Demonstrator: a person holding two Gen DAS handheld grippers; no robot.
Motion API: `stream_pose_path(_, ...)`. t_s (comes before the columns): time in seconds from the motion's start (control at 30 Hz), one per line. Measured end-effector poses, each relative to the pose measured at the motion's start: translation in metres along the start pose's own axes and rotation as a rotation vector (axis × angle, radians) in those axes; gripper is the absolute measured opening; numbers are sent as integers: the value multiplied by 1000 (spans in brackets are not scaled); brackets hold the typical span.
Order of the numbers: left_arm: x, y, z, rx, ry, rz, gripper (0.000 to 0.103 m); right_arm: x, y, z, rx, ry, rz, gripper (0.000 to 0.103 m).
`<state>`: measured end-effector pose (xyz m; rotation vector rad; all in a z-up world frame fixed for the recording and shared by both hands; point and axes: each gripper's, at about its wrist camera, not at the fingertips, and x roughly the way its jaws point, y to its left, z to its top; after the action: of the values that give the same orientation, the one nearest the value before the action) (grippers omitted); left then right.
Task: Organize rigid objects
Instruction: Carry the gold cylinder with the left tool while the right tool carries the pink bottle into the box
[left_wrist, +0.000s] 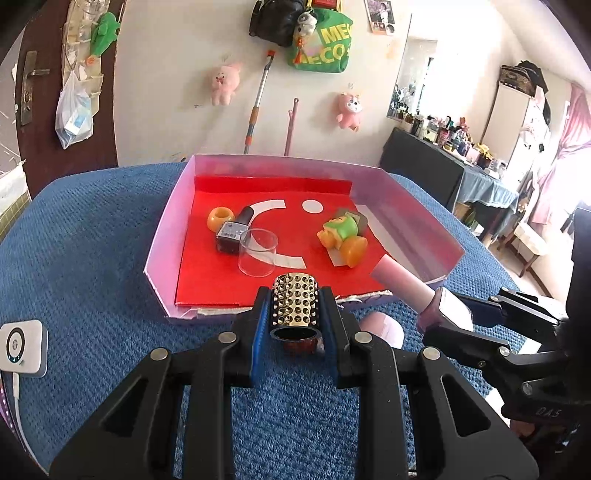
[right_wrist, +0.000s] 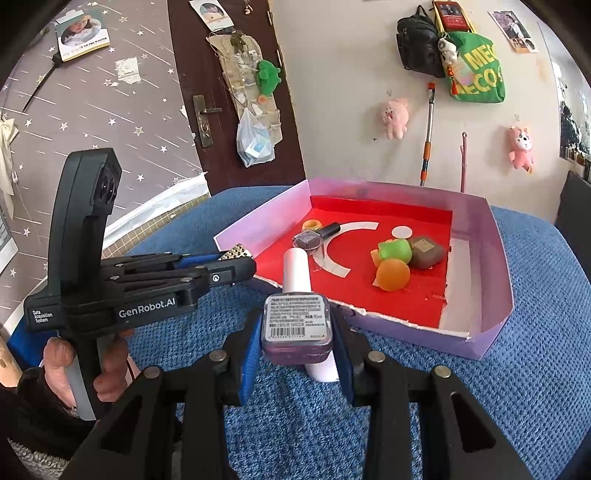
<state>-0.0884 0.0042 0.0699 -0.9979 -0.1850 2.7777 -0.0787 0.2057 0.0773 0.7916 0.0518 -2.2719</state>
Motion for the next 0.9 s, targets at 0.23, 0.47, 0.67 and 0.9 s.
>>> stream_pose_path(0.23, 7, 1, 4, -2, 13, 2, 24, 9, -9, 10, 14, 24, -1, 38)
stream_pose_path(0.47, 22, 7, 8, -16, 56, 9, 24, 20, -19, 16, 34, 51, -2, 38)
stream_pose_path(0.67, 37, 14, 11, -31, 90, 6, 24, 31, -28, 20, 65, 77, 5, 38)
stream_pose_path(0.9, 54, 26, 16, -51, 132, 4, 24, 48, -36, 23, 88, 112, 4, 38)
